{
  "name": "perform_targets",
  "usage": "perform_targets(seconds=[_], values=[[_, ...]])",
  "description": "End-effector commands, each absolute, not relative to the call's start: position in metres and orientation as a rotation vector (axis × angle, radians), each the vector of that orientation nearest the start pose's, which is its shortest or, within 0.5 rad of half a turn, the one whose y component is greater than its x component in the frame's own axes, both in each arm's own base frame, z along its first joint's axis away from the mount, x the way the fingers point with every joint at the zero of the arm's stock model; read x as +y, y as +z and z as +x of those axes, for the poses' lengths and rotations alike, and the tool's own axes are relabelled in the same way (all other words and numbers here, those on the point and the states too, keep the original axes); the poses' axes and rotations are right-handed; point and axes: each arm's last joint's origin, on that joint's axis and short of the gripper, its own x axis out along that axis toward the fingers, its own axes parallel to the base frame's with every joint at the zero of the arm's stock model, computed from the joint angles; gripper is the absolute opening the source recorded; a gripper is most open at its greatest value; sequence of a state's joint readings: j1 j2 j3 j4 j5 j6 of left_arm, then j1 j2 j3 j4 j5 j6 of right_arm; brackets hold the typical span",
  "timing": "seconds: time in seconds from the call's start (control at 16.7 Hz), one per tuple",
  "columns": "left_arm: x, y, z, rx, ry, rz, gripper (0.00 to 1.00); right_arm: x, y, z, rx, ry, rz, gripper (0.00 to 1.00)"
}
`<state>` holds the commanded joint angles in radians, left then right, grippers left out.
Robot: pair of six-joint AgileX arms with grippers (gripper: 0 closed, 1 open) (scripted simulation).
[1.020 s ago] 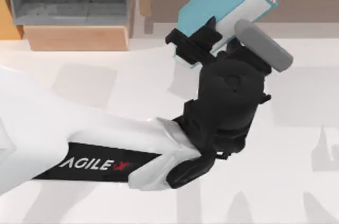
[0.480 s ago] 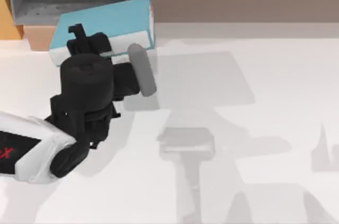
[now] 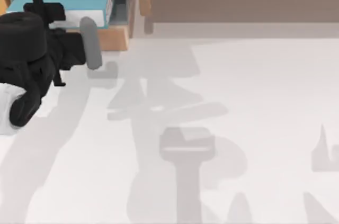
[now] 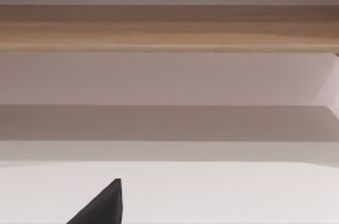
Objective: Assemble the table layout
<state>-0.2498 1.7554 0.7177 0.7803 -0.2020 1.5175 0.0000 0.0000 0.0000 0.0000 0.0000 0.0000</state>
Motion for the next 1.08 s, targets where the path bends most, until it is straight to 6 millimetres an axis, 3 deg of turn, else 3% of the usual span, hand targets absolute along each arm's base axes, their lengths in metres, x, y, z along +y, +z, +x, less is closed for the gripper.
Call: perform_targets(seconds=[0.48, 0.9, 1.08], values=[[-0.074, 0.152, 0.341, 0.177, -0.232, 1.563, 0.00, -0.001, 0.160, 0.106, 0.000, 0.000, 0.000, 1.00], [-0.074, 0.148, 0.370, 0.177, -0.232, 1.562, 0.00, -0.001, 0.160, 0.106, 0.000, 0.000, 0.000, 1.00], [-0.074, 0.147, 0.371, 0.179, -0.234, 1.561, 0.00, -0.001, 0.160, 0.106, 0.000, 0.000, 0.000, 1.00]])
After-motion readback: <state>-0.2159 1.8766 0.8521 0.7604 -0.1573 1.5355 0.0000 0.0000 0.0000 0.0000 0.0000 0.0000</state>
